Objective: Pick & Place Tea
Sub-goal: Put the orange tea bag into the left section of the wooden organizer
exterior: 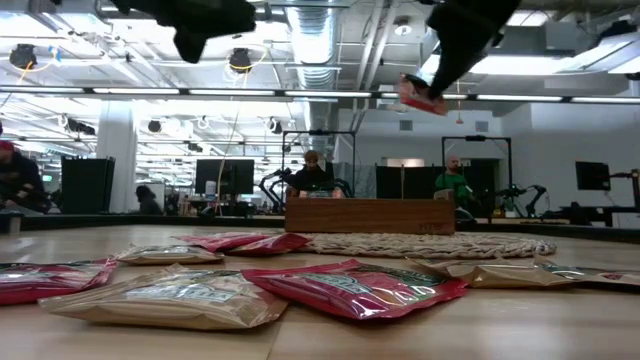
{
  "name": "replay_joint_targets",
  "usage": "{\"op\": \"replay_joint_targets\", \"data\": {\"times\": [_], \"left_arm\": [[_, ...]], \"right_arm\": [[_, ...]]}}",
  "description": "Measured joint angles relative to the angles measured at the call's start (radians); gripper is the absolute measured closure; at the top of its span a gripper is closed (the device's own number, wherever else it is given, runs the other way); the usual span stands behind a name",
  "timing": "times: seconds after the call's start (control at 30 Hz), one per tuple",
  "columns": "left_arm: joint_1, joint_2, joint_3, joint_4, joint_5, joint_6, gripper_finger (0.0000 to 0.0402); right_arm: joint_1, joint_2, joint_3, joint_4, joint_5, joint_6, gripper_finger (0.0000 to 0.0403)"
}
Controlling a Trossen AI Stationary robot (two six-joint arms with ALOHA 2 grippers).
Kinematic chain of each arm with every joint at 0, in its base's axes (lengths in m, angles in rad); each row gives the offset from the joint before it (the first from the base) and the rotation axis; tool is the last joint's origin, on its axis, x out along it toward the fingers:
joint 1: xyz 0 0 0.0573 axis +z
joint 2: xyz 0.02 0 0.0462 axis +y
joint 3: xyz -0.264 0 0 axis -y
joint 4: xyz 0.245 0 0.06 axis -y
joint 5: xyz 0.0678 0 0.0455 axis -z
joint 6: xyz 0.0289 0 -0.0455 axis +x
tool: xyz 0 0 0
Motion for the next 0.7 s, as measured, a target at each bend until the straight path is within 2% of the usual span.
{"op": "replay_joint_targets", "data": {"times": [0.23, 0.4, 0.57, 0.7], "left_arm": [[0.074, 0.159, 0.0, 0.221, 0.006, 0.022, 0.0303], [0.133, 0.21, 0.0, 0.362, 0.148, 0.061, 0.0294], [0.19, 0.231, 0.041, 0.354, 0.179, 0.021, 0.027], [0.225, 0.274, 0.084, 0.341, 0.253, -0.02, 0.0244]], "right_arm": [[-0.023, 0.0, 0.003, 0.166, 0.011, -0.181, 0.0403], [-0.022, 0.0, 0.003, 0.216, 0.01, -0.245, 0.0403], [-0.022, -0.001, 0.003, 0.227, 0.008, -0.267, 0.0403], [-0.022, -0.001, 0.003, 0.285, 0.007, -0.317, 0.0403]]}}
